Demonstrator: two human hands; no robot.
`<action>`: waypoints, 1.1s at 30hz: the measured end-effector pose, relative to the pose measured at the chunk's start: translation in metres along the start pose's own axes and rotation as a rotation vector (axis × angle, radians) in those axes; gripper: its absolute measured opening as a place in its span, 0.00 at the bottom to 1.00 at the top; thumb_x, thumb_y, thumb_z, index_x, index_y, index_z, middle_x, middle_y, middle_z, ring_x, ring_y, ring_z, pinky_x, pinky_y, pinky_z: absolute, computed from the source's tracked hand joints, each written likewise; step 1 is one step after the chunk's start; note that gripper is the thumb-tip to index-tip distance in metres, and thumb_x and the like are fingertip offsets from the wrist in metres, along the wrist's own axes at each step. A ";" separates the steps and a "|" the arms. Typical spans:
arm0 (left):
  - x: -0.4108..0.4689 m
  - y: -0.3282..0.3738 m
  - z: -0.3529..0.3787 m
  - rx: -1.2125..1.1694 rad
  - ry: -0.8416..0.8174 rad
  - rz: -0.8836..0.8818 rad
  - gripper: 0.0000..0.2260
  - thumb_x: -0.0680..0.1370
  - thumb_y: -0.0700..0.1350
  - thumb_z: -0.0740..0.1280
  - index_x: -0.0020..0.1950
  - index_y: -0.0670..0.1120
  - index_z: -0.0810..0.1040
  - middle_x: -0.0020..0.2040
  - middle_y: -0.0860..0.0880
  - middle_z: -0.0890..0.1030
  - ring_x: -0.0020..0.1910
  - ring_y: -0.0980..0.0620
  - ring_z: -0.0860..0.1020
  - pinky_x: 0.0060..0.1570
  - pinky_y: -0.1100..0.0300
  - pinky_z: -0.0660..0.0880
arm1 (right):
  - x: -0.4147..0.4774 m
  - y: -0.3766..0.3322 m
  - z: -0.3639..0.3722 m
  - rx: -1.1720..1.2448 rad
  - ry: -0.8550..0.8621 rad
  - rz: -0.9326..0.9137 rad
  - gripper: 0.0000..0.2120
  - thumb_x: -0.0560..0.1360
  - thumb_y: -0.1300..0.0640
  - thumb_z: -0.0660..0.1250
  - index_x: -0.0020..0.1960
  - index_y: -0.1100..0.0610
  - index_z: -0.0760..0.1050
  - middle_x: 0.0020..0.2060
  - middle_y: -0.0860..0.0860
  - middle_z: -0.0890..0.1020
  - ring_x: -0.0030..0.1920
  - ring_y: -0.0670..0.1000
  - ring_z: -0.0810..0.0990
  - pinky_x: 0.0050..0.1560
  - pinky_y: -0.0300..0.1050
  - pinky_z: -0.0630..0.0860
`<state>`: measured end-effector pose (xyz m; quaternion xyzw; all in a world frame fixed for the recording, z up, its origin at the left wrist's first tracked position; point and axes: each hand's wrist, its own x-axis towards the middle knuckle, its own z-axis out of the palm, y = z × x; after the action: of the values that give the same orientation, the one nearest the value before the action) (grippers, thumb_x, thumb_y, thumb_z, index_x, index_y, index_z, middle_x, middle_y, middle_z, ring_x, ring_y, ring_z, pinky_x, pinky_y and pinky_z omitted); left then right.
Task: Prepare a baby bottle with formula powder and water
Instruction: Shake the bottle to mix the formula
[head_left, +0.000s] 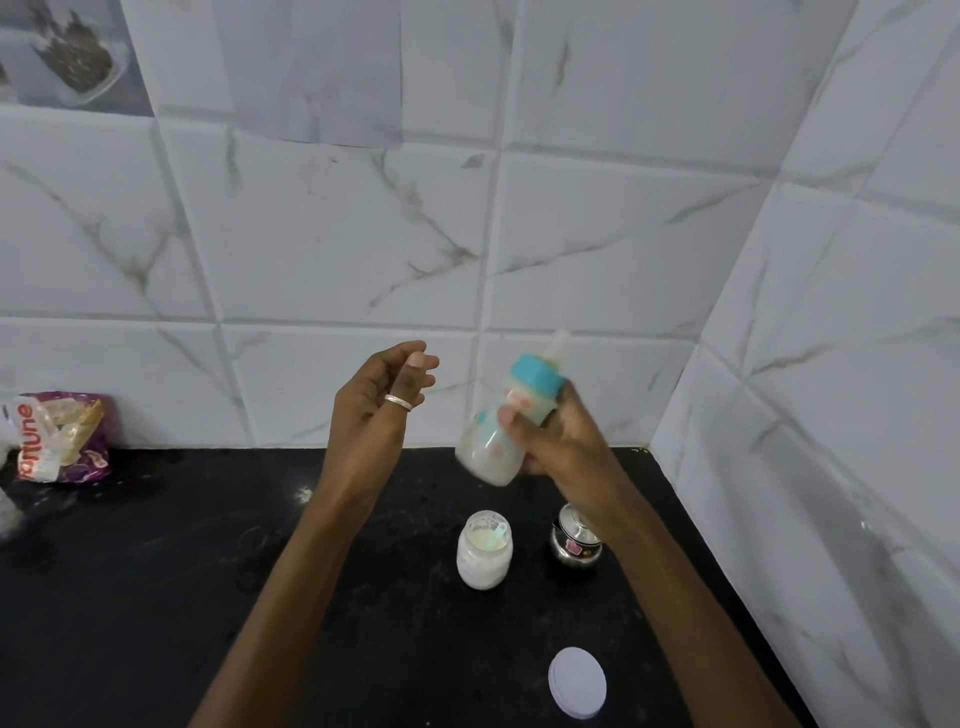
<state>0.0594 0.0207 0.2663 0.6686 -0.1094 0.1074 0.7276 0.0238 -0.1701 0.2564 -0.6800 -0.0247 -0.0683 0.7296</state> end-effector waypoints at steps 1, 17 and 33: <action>0.000 0.000 0.001 0.000 0.000 0.000 0.16 0.80 0.55 0.64 0.64 0.48 0.80 0.55 0.54 0.86 0.54 0.56 0.83 0.61 0.55 0.79 | -0.001 0.002 -0.001 -0.021 -0.023 0.005 0.24 0.71 0.50 0.76 0.63 0.52 0.71 0.56 0.53 0.82 0.60 0.56 0.84 0.54 0.58 0.84; 0.004 -0.004 0.009 -0.012 -0.017 -0.003 0.17 0.80 0.55 0.65 0.64 0.48 0.80 0.54 0.54 0.86 0.54 0.56 0.83 0.60 0.54 0.79 | 0.006 -0.011 -0.016 0.130 0.102 -0.039 0.27 0.73 0.47 0.75 0.66 0.55 0.68 0.57 0.54 0.80 0.57 0.54 0.85 0.48 0.58 0.84; 0.010 -0.009 0.010 -0.005 -0.024 -0.007 0.16 0.80 0.54 0.65 0.64 0.48 0.80 0.54 0.54 0.86 0.54 0.55 0.84 0.60 0.54 0.79 | 0.020 -0.012 -0.028 0.372 0.220 -0.119 0.34 0.71 0.46 0.77 0.69 0.57 0.67 0.59 0.55 0.80 0.61 0.58 0.84 0.50 0.62 0.84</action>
<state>0.0718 0.0104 0.2614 0.6685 -0.1162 0.0967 0.7282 0.0404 -0.2003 0.2684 -0.5195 0.0027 -0.1794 0.8354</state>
